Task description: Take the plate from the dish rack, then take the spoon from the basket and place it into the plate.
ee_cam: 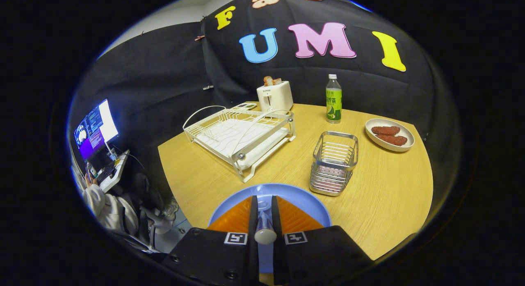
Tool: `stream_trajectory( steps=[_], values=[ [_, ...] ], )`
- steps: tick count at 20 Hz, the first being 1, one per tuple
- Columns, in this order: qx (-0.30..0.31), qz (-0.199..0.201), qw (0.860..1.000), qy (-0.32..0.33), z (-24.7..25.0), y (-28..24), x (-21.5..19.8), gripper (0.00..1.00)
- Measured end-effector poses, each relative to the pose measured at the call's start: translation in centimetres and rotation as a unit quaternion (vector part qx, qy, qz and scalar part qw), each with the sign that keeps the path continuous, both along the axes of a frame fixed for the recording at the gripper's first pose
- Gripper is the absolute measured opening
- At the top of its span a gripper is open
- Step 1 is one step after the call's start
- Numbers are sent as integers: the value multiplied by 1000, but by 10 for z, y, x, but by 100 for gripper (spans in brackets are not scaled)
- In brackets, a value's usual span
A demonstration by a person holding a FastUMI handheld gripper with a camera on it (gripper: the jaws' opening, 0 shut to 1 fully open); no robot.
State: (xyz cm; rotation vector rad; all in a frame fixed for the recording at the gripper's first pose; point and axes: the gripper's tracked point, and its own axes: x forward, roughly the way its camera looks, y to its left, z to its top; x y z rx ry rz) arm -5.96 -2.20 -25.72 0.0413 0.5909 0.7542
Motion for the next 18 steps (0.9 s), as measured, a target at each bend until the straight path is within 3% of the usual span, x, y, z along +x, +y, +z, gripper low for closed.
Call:
stream_trajectory(
  steps=[5,7,8,12,18],
  values=[
    [4,-17,1000,10,0,-6,6,19],
    [6,-22,1000,18,0,-7,12,25],
    [8,-21,999,27,-1,-6,12,35],
    [18,-43,999,2,30,-12,32,99],
    [17,-88,989,-116,130,-28,67,98]
  ],
)
